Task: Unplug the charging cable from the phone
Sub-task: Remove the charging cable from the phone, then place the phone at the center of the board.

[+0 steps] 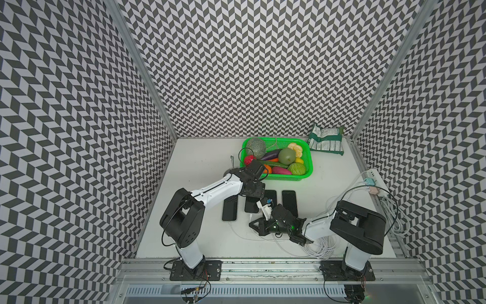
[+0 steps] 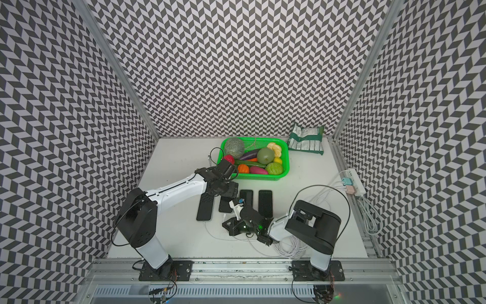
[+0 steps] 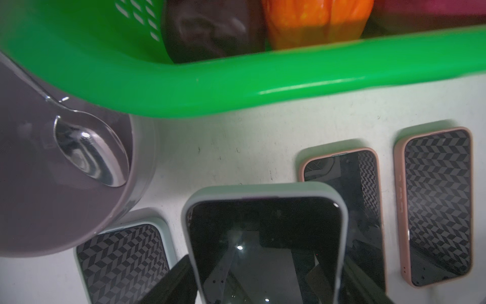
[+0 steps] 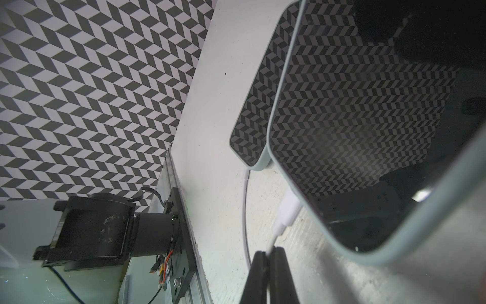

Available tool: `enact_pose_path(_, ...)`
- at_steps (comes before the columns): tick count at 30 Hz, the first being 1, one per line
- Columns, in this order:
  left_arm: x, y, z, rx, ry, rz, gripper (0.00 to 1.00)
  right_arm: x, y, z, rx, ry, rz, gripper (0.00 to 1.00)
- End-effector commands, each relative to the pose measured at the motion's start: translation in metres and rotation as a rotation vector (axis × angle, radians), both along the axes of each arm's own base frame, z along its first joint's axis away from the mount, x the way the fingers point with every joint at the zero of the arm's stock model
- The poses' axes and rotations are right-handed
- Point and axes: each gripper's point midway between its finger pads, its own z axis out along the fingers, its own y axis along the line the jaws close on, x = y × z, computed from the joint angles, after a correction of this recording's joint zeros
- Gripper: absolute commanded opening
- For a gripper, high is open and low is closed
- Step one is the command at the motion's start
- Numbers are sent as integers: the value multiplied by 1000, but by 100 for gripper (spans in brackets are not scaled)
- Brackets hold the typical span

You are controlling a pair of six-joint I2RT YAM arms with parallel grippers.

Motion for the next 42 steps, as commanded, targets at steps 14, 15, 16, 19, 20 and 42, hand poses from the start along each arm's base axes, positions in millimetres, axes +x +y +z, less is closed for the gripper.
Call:
enact_pose_path(14,29,-14,23,-62,-91,28,0,-13,7,16,42,-45,48,0)
enact_pose_path(15,29,-14,22,-61,-89,27,0,-13,7,16,41,-45,49,0)
enact_pose_path(16,29,-14,21,-60,-85,25,0,-12,8,15,38,-45,49,1)
enact_pose_path(19,28,-14,20,-60,-81,23,0,-12,10,14,31,-44,54,8)
enact_pose_path(20,28,-13,19,-59,-80,22,0,-12,11,12,26,-42,58,10)
enact_pose_path(42,26,-7,-3,-11,-58,24,0,-15,-2,38,-60,-150,28,52)
